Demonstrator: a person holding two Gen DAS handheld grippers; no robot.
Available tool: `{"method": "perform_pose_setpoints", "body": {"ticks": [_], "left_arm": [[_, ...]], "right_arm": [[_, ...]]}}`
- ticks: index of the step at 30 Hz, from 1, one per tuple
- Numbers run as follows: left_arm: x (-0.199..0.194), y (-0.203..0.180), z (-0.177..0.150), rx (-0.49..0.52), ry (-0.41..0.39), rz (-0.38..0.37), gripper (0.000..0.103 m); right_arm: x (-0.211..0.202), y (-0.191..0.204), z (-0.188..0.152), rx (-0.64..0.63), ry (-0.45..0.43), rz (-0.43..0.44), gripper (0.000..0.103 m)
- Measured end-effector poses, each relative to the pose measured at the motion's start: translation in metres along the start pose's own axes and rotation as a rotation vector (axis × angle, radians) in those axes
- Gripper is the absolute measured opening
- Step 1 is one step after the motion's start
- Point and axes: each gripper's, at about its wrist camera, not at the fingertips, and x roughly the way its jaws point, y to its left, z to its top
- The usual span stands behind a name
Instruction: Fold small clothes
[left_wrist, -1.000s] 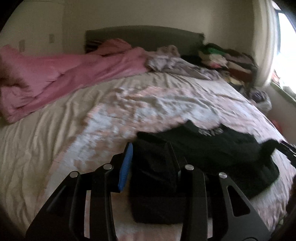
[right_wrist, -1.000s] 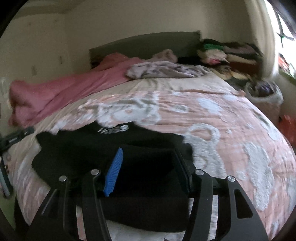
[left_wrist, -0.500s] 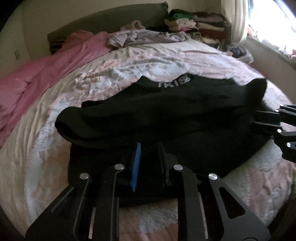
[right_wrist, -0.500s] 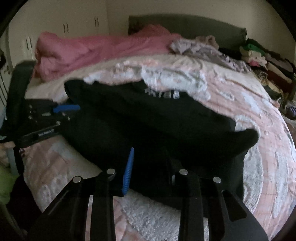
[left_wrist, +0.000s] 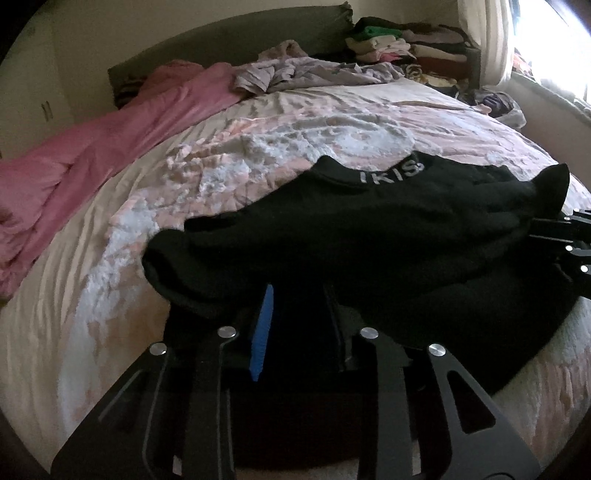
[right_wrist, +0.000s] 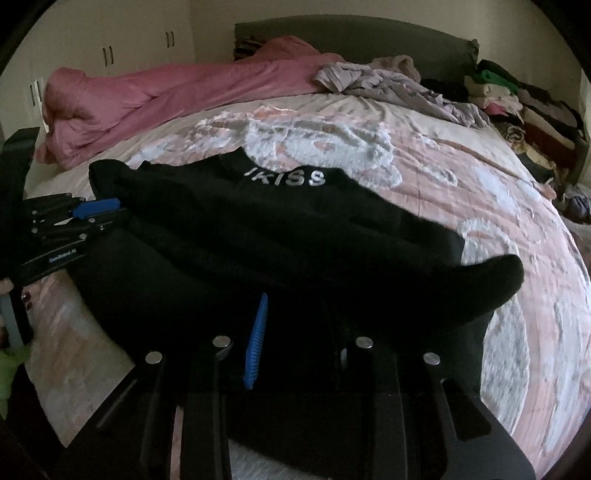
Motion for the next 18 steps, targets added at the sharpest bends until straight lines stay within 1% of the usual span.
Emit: {"method": "perform_pose_setpoints", "body": {"ticks": [2,5,8,12,16,18], "left_arm": [[0.004,0.002,0.006,0.004,-0.007,0.015,0.022],[0.011,0.008,0.013,-0.019,0.005,-0.003,0.022],[0.014,0.011,0.023,-0.023,-0.012,0.001,0.022],[0.014,0.028,0.042,-0.094,-0.030,-0.014,0.022],[0.014,0.055,0.066,-0.175,-0.052,-0.006,0.023],[0.011,0.066,0.072,-0.208,-0.065,0.007,0.023]], "right_arm": [[0.002,-0.002,0.004,-0.005,-0.005,-0.008,0.026],[0.005,-0.008,0.011,-0.009,-0.016,-0.019,0.026],[0.008,-0.015,0.017,-0.012,-0.022,-0.044,0.026],[0.011,-0.032,0.029,0.028,-0.033,-0.069,0.026],[0.011,-0.051,0.041,0.070,-0.054,-0.089,0.028],[0.012,-0.057,0.045,0.079,-0.061,-0.103,0.028]]}}
